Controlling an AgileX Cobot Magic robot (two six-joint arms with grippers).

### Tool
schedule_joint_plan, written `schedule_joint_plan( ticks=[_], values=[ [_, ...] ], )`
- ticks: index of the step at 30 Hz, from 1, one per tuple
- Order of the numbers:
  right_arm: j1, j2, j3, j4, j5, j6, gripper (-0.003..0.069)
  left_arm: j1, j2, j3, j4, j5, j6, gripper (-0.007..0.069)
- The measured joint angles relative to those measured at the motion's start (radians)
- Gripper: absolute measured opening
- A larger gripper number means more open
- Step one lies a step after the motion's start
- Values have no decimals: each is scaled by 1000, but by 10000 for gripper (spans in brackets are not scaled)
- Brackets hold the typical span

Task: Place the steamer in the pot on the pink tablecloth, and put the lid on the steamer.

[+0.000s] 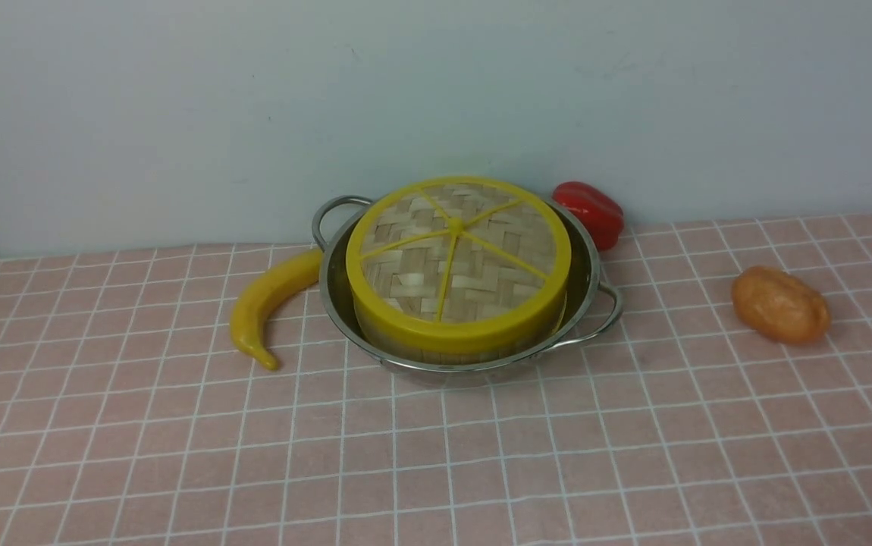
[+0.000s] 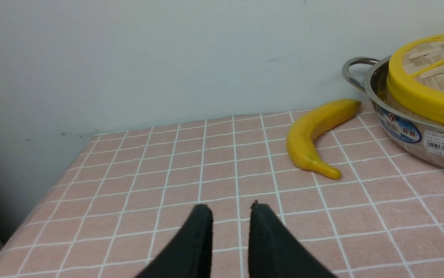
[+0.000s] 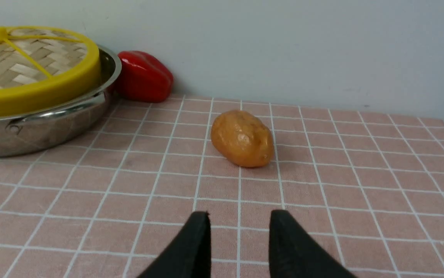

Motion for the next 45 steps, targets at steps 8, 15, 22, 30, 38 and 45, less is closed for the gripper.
schedule_joint_plan(
  ticks=[8,15,22,30,38,45],
  values=[
    [0,0,0,5,4,0,240,0,0,0,0,0,0,149],
    [0,0,0,9,4,0,240,0,0,0,0,0,0,159],
    [0,0,0,12,4,0,240,0,0,0,0,0,0,190],
    [0,0,0,12,4,0,240,0,0,0,0,0,0,210],
    [0,0,0,12,4,0,240,0,0,0,0,0,0,222],
    [0,0,0,12,4,0,240,0,0,0,0,0,0,232]
  ],
)
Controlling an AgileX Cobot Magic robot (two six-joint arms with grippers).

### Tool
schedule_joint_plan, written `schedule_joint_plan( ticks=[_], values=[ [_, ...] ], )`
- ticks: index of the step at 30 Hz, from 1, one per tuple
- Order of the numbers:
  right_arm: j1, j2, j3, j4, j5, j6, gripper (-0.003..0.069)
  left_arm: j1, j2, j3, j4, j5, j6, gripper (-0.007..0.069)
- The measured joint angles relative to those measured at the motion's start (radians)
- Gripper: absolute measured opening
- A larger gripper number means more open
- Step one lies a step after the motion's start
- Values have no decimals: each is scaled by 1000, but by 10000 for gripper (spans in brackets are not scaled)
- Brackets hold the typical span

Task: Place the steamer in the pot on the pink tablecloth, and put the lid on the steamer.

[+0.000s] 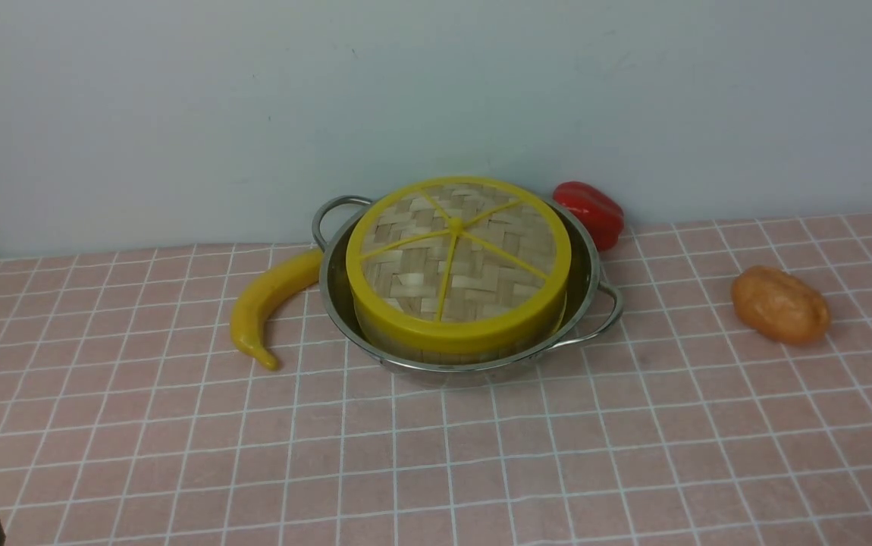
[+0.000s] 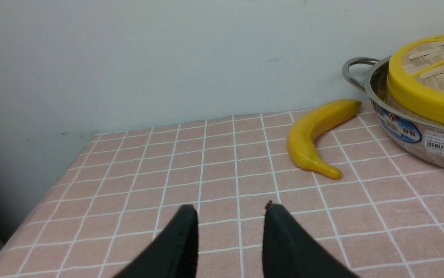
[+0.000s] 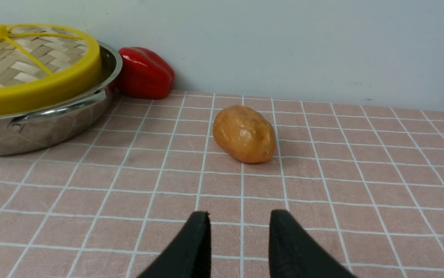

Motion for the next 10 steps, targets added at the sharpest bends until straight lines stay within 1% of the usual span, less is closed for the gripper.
schedule_joint_plan(
  ticks=[10],
  values=[
    [0,0,0,0,0,0,240,0,0,0,0,0,0,243]
  ],
)
